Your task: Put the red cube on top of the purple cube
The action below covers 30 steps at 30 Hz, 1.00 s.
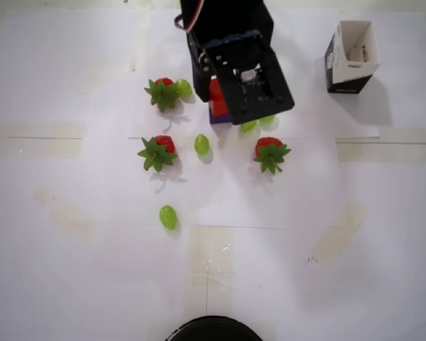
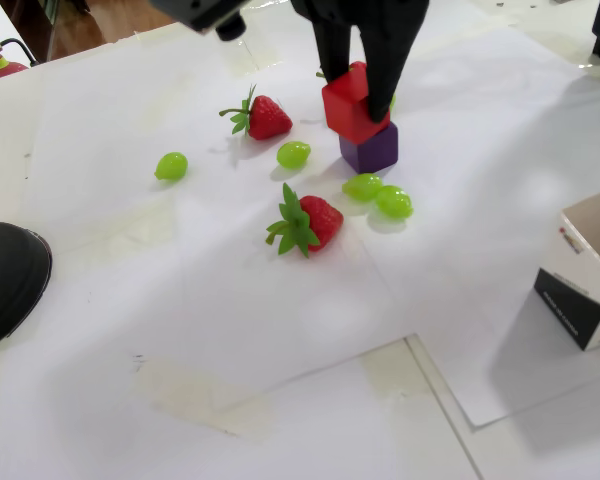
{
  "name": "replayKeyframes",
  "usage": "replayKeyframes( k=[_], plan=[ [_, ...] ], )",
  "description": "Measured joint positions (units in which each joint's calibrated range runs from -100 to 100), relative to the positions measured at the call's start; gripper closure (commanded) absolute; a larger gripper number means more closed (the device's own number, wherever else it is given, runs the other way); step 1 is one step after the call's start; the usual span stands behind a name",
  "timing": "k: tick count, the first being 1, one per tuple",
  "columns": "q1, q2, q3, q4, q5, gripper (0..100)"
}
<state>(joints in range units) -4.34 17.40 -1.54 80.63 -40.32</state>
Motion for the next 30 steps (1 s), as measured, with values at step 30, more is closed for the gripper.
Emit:
replayKeyframes(
  k=[30],
  plan=[
    [0.0, 0.2, 0.5, -0.5, -0.1, 77]
  ],
)
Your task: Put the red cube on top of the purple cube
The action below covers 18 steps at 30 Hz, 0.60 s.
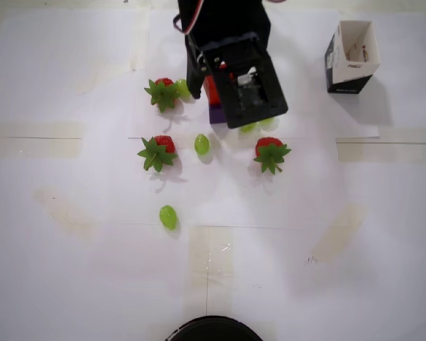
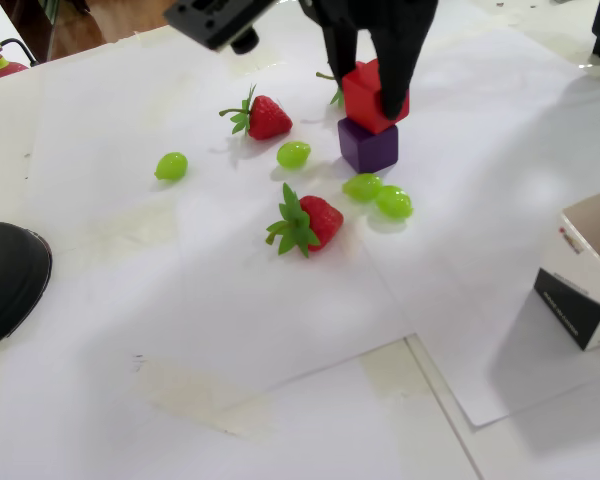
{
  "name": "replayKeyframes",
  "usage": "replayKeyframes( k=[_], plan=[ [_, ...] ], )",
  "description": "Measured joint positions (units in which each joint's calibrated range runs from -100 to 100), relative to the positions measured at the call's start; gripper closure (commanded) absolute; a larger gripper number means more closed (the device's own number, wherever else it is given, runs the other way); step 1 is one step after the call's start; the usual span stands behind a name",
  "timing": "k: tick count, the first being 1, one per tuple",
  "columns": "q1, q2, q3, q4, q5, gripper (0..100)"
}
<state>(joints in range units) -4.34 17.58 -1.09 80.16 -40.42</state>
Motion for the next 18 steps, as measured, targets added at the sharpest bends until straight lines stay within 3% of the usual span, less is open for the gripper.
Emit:
replayKeyframes(
  k=[18],
  plan=[
    [-1.0, 0.0, 0.2, -3.2, -0.4, 65]
  ],
)
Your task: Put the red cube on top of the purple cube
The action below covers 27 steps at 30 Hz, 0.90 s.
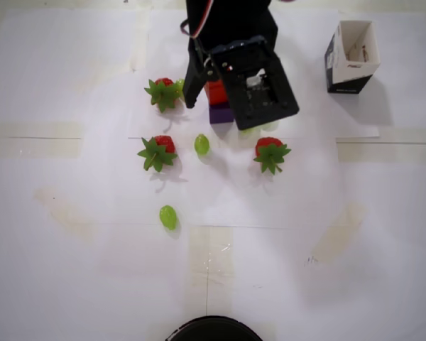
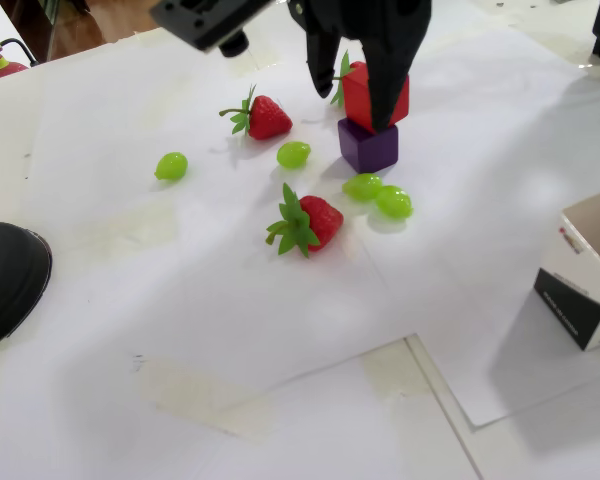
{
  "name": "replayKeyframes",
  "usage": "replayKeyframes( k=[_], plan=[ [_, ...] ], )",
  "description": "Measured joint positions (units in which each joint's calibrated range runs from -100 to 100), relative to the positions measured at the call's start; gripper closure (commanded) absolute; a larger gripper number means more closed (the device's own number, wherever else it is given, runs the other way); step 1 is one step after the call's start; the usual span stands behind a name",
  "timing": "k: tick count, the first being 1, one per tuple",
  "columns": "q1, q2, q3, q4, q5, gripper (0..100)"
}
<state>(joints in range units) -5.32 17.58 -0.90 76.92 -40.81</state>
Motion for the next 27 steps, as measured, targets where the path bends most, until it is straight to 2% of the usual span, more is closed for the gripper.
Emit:
replayKeyframes(
  k=[8, 19, 27],
  plan=[
    [0.0, 0.0, 0.0, -0.3, -0.7, 64],
    [0.3, 0.0, -5.5, 6.2, -0.1, 64],
    [-0.1, 0.0, -10.2, 9.2, -1.2, 60]
  ],
)
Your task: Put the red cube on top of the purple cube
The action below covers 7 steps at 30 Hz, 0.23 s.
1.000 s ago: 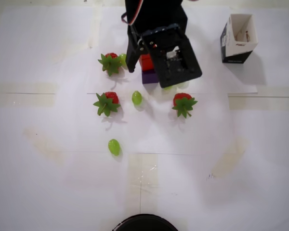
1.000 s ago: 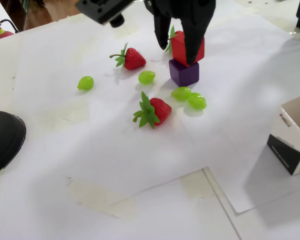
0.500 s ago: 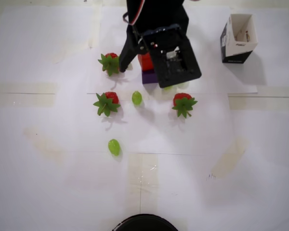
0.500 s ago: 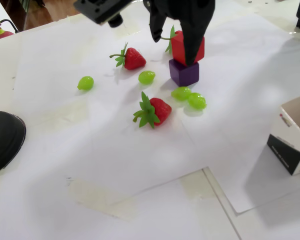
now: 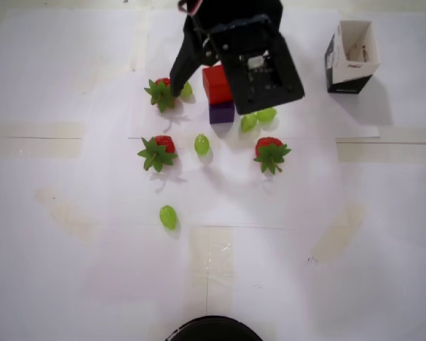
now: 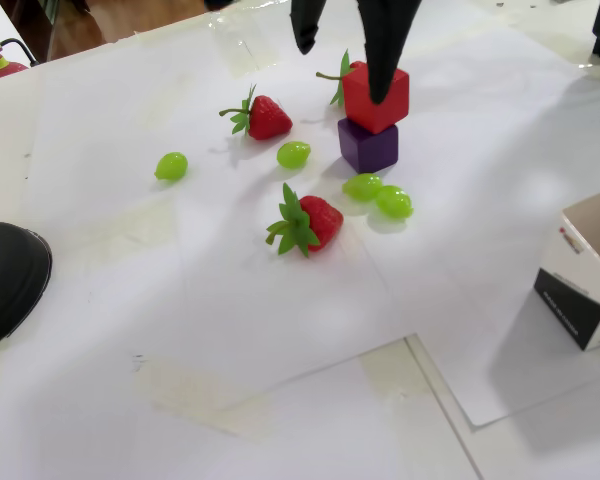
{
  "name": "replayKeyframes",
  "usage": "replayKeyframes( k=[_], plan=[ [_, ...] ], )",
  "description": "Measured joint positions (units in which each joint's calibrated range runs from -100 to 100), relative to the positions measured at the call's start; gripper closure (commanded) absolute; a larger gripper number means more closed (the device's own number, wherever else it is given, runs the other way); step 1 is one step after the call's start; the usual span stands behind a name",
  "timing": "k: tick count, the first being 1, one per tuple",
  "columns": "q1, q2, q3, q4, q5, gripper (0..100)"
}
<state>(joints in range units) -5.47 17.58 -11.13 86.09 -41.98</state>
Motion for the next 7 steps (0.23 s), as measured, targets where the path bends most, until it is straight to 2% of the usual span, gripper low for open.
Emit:
replayKeyframes(
  k=[7],
  plan=[
    [-3.1, -1.9, -0.5, 1.4, -2.8, 61]
  ],
)
